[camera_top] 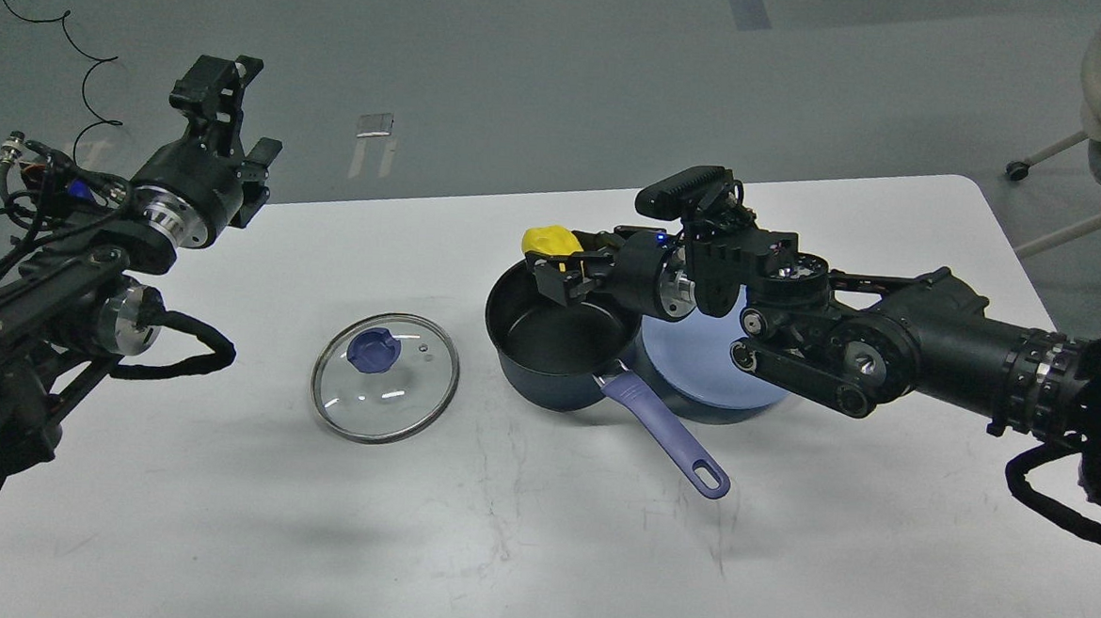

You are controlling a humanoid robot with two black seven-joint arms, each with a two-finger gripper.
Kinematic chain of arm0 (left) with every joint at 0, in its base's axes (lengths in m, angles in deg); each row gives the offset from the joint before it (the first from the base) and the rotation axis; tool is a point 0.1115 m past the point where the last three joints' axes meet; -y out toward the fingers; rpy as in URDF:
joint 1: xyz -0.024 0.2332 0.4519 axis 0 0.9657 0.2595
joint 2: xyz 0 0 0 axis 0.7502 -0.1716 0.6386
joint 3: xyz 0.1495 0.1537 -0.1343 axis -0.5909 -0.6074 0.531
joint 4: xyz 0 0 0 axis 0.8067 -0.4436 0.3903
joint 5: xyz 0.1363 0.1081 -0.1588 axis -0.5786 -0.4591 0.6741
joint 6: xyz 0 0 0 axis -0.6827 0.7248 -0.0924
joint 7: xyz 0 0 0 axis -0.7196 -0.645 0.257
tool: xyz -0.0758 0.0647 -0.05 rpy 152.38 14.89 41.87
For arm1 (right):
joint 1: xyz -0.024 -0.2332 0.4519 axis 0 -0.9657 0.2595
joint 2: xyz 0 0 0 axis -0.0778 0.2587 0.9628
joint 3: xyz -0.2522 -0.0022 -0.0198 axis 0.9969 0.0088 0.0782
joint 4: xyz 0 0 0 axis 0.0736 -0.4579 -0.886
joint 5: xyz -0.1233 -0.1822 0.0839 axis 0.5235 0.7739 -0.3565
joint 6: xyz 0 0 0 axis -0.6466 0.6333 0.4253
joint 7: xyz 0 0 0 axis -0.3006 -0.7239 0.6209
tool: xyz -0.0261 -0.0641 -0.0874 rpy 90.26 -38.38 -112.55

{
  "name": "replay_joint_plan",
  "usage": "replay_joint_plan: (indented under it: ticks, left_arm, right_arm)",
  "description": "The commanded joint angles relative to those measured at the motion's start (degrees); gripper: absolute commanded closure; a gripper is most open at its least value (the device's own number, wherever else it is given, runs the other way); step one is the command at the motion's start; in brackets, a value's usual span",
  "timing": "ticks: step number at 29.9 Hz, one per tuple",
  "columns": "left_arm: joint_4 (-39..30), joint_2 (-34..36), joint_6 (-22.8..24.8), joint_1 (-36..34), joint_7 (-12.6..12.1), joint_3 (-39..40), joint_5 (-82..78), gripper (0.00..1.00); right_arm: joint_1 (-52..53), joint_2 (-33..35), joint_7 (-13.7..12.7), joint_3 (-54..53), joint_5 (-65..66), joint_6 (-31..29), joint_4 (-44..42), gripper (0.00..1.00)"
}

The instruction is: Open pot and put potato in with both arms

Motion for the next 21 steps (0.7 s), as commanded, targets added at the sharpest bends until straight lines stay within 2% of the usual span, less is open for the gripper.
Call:
replay_joint_plan:
  ticks: [1, 7, 11, 13, 16, 18, 21]
  left_arm:
    - [0.0, -0.33, 0.0, 0.06, 0.09, -0.09, 0.0, 0.02]
    - [0.0, -1.83, 0.09, -0.12, -0.09, 0.79, 0.09, 0.02]
    - [-0.44, -2.62, 0.97, -0.03, -0.53, 3.23, 1.15, 0.02]
    - [-0.44, -4.55, 1.67, 0.05, -0.7, 5.96, 1.15, 0.02]
    - [-0.44, -8.15, 2.03, 0.14, -0.01, 8.86, 1.23, 0.02]
    - [-0.44, -9.73, 2.03, 0.14, 0.0, 10.97, 1.76, 0.02]
    - [-0.44, -12.81, 2.72, 0.14, -1.23, 16.6, 4.74, 0.02]
  right_arm:
    - [-0.05, -0.13, -0.56, -0.37, -1.42, 0.27, 0.01, 0.0]
    - [1.01, 0.57, -0.65, -4.05, -18.55, 0.27, 3.79, 0.0]
    - [2.24, 4.16, -0.73, -12.2, -29.6, -0.34, 6.42, 0.0]
    - [2.06, 6.11, -1.61, -17.58, -37.53, -1.04, 6.61, 0.0]
    - [1.54, 9.53, -4.68, -25.65, -53.93, -3.93, 6.69, 0.0]
    - [0.84, 11.03, -4.86, -28.57, -58.63, -5.61, 6.87, 0.0]
    - [-2.76, 14.02, -4.86, -35.6, -64.53, -12.02, 6.69, 0.0]
